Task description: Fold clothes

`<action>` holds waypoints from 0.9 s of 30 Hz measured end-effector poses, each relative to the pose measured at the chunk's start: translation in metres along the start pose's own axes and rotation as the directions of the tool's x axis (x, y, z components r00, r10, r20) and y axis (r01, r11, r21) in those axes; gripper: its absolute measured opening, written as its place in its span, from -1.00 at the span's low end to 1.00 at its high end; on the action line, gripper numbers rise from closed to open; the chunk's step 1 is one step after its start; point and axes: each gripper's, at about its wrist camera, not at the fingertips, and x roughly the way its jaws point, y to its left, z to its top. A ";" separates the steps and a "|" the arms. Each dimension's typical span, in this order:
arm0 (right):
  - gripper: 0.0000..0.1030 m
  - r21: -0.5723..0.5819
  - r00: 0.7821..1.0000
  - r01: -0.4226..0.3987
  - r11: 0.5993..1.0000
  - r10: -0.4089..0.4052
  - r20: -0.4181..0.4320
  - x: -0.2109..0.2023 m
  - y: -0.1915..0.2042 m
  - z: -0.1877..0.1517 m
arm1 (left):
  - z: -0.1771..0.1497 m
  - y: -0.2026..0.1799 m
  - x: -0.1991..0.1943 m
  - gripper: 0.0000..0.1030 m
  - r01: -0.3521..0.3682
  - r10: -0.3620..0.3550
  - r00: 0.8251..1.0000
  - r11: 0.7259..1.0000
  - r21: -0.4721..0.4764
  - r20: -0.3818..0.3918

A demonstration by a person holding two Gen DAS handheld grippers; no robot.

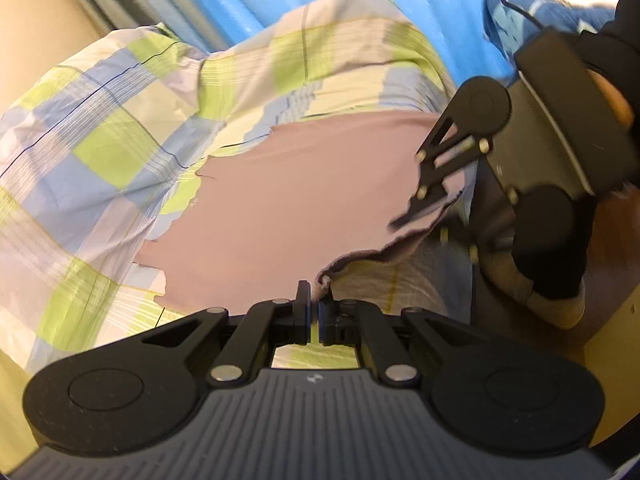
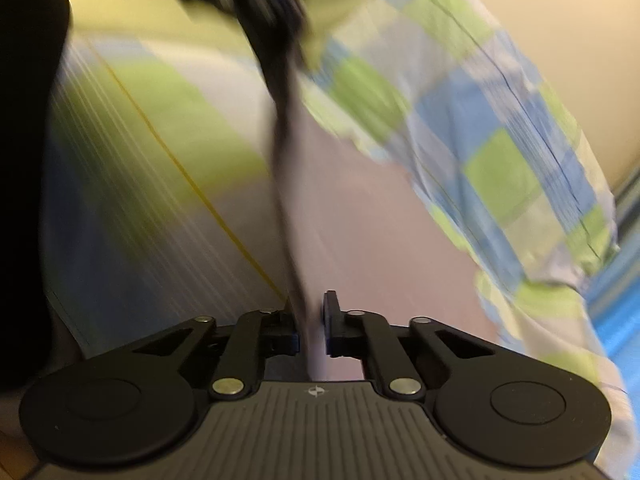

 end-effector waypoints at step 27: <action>-1.00 -0.112 0.989 0.051 0.992 -0.066 -0.133 -0.085 -0.092 -0.051 | -0.015 0.010 -0.059 -0.99 0.087 -0.092 0.995 0.985 -0.147 -0.026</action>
